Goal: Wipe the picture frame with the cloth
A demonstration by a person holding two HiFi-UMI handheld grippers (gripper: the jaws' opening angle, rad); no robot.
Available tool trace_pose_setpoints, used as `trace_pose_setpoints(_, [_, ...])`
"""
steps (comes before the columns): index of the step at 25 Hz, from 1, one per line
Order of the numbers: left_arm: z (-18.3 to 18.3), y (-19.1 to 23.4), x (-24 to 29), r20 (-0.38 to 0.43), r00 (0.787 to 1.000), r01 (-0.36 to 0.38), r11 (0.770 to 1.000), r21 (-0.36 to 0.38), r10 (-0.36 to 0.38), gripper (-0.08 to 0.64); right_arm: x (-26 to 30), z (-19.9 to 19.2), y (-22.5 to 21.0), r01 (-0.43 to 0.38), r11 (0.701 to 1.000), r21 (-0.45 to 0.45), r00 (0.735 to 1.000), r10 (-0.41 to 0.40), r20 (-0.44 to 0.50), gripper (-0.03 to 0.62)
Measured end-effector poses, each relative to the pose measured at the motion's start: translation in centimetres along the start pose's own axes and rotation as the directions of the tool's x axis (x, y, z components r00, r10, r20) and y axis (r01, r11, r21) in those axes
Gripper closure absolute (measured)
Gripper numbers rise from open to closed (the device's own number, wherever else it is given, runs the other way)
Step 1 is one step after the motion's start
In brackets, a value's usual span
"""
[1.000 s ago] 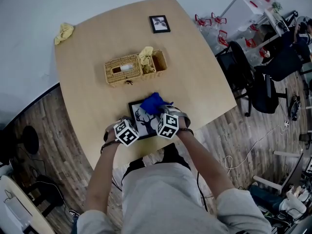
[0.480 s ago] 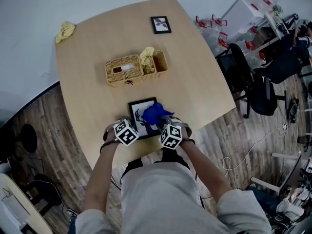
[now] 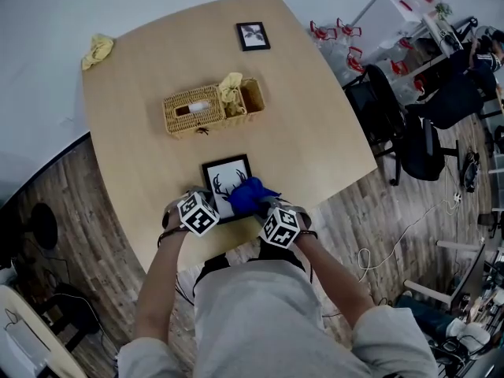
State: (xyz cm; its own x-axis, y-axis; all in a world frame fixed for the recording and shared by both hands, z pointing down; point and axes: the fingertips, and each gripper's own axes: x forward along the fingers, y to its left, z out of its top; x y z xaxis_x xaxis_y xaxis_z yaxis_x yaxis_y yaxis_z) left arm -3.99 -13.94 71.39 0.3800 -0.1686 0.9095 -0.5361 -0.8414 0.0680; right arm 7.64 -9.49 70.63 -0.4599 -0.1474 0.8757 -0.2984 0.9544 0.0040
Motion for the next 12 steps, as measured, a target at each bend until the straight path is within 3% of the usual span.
trace_pose_setpoints(5, [0.1,-0.1,-0.1,-0.005,1.0,0.008,1.0,0.001,-0.008,0.506,-0.5,-0.5,0.8,-0.011,0.998,0.068,1.0,0.009,0.025,0.54])
trace_pose_setpoints(12, [0.0,0.0,0.1,-0.004,1.0,0.007,1.0,0.001,-0.007,0.506,-0.7,-0.8,1.6,-0.021,0.996,0.081,0.999,0.018,0.034,0.54])
